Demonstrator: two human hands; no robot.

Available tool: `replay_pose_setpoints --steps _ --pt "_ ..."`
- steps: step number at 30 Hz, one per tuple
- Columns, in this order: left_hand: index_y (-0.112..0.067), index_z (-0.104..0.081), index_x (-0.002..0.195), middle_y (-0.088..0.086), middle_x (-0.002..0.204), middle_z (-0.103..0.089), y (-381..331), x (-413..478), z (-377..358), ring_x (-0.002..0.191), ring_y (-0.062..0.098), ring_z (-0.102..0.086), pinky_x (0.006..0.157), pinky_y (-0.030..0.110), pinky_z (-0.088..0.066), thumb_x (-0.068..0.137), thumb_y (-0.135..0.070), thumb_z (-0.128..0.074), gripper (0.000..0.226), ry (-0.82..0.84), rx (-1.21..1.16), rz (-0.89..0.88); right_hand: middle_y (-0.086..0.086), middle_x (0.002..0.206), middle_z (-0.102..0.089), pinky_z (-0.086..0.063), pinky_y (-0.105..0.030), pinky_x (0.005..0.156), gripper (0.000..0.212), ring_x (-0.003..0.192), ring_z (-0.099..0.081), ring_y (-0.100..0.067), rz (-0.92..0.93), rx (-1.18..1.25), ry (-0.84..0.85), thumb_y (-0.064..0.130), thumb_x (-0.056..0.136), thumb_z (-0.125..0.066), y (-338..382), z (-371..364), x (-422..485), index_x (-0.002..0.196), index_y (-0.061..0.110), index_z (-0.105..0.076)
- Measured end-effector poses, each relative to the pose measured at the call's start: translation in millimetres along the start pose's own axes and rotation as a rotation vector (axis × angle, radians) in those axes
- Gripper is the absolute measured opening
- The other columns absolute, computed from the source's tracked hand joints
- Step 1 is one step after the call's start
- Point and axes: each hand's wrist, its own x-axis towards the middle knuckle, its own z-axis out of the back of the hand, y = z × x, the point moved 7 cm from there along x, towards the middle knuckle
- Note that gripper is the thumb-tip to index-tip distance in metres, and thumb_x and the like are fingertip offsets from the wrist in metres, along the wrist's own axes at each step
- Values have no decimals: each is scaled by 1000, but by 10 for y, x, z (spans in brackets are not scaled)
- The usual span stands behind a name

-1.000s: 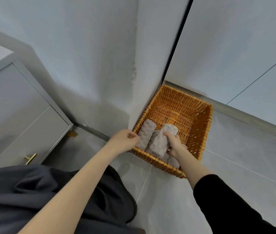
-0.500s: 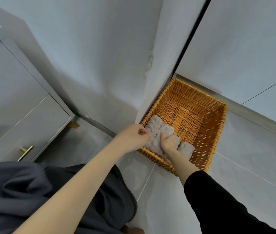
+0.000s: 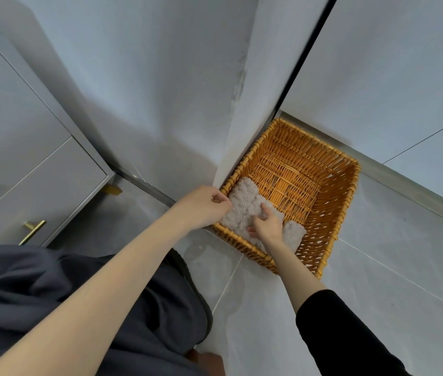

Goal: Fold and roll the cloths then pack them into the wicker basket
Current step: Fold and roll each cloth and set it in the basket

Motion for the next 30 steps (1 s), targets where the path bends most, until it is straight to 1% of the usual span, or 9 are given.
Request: replay_pose_setpoints --steps 5,9,13,18,21,25,26,28,30 --pt "-33 -54 87 -12 90 -58 6 -22 27 81 6 -58 59 19 -41 95 -29 -50 10 -2 -23 17 -5 93 -61 -57 -34 81 63 88 -66 -23 -122 -12 177 3 96 -38 46 -62 29 152 25 -16" --pt "-28 -55 101 -9 93 -60 -42 -76 60 84 8 -58 61 19 -42 96 -30 -49 8 -15 -39 26 -5 91 -61 -56 -32 75 55 75 -63 -18 -87 4 214 6 98 -41 206 60 -103 150 18 -26" --pt "-25 -60 112 -5 102 -62 -68 -165 118 92 11 -59 66 22 -44 97 -30 -49 20 -31 -58 31 -10 116 -64 -53 -32 79 38 76 -60 -14 41 -52 197 11 99 -43 483 208 -377 136 10 -49" --pt "-22 -58 124 -3 118 -61 -43 -376 287 102 14 -58 86 28 -46 97 -28 -49 29 -99 -115 32 1 107 -68 -54 -33 85 29 82 -65 -11 221 -155 368 19 100 -45 980 232 -1009 126 19 -59" --pt "-22 -59 123 -3 112 -62 -25 -570 485 97 13 -60 84 28 -46 96 -28 -50 29 -183 -146 -2 7 102 -70 -54 -28 84 27 84 -66 -9 336 -216 463 21 99 -47 1319 216 -1466 123 23 -60" --pt "-26 -59 117 -3 111 -61 -38 -930 846 93 8 -60 80 25 -46 95 -29 -53 22 -308 -212 -69 5 101 -69 -52 -35 84 25 92 -65 -22 536 -282 488 21 99 -48 1754 156 -2053 120 24 -61" --pt "-27 -60 113 -3 111 -62 -44 -1058 975 91 7 -60 79 25 -46 95 -28 -53 19 -350 -225 -91 6 102 -68 -52 -35 83 25 90 -65 -19 618 -311 473 22 98 -49 1897 121 -2206 119 27 -62" --pt "-27 -60 108 -1 109 -65 -63 -1290 1203 87 8 -61 80 27 -48 94 -25 -53 16 -424 -267 -125 17 105 -65 -50 -22 81 23 90 -62 -2 757 -346 438 27 98 -50 2153 66 -2453 117 34 -62" --pt "-24 -61 107 0 107 -67 -54 -1596 1471 85 9 -63 80 27 -49 94 -21 -53 16 -519 -311 -158 21 103 -64 -45 -11 78 23 92 -60 5 863 -326 419 28 97 -50 2448 -29 -2707 115 38 -61"
